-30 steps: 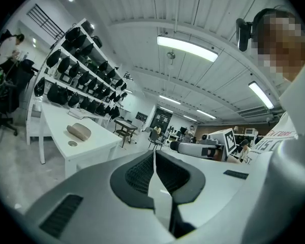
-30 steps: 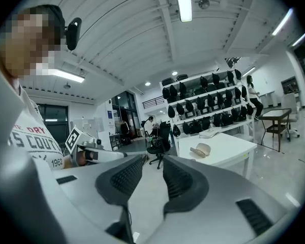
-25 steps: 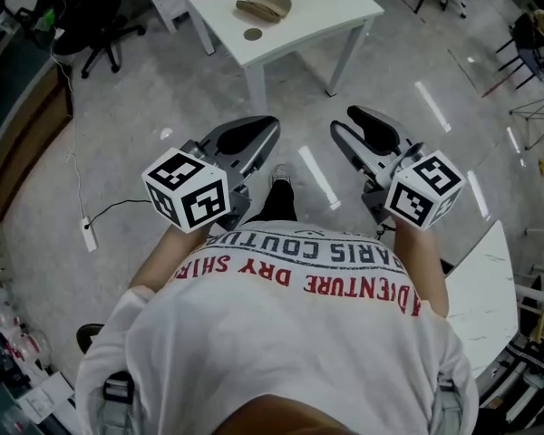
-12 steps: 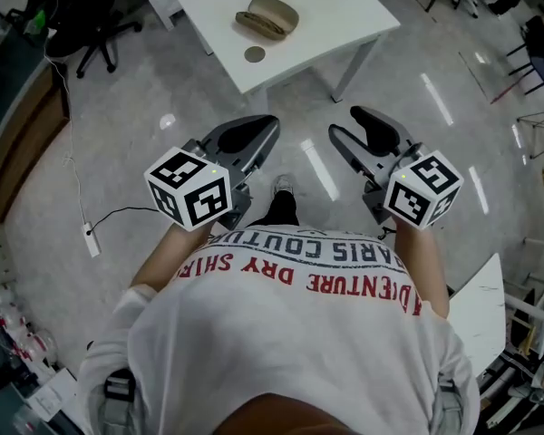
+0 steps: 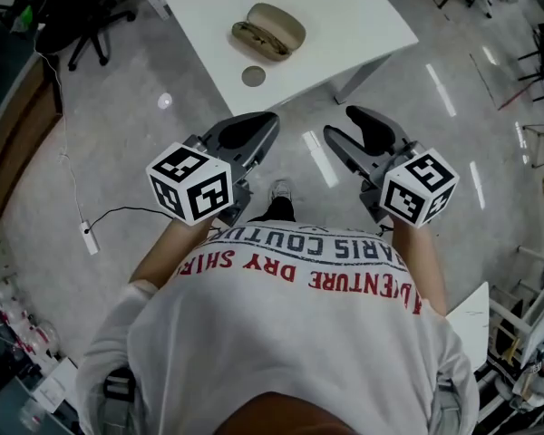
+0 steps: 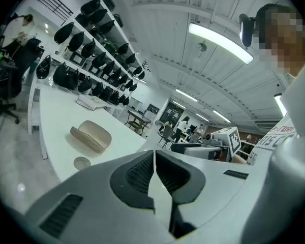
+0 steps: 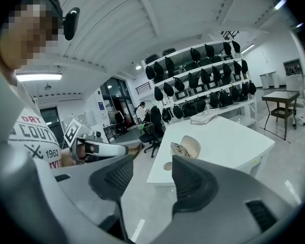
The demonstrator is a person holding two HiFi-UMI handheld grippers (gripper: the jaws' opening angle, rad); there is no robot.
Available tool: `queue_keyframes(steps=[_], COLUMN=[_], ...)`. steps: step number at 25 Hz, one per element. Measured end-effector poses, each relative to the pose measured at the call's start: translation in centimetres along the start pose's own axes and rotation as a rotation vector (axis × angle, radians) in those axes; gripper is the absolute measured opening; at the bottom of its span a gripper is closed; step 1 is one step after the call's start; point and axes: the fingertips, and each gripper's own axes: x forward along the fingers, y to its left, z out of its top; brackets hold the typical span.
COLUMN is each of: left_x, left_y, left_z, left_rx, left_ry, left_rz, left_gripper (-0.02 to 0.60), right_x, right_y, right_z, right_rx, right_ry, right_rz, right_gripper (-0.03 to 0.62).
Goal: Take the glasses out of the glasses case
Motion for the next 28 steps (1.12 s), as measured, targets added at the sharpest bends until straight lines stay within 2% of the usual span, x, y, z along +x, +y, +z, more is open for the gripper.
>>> queue_keyframes(steps=[9, 14, 18, 28], left_x=[2.1, 2.2, 2.4, 3.4], left_y=[3.9, 5.6, 6.7, 9.7], left_z=[3.0, 3.9, 4.2, 5.6], left_rx=[0.005, 0.015, 0.002, -0.031], left_ry=[-0.014, -0.027, -0.040, -0.058], left_rz=[0.062, 0.096, 0.123, 0.187], left_gripper=[0.035, 0.035, 0.035, 0.035], right_x=[3.5, 5.5, 6.8, 11.5], right_y=[-3.5, -4.0, -4.6, -7.2], right_z=[2.6, 3.2, 3.5, 4.6], right_rx=[-0.036, -0.082, -0.130, -0.156], right_ry=[0.006, 0.022, 0.050, 0.121], right_rz=[0.034, 0.051, 0.053, 0.098], right_gripper=[0.225, 0.225, 0.225, 0.225])
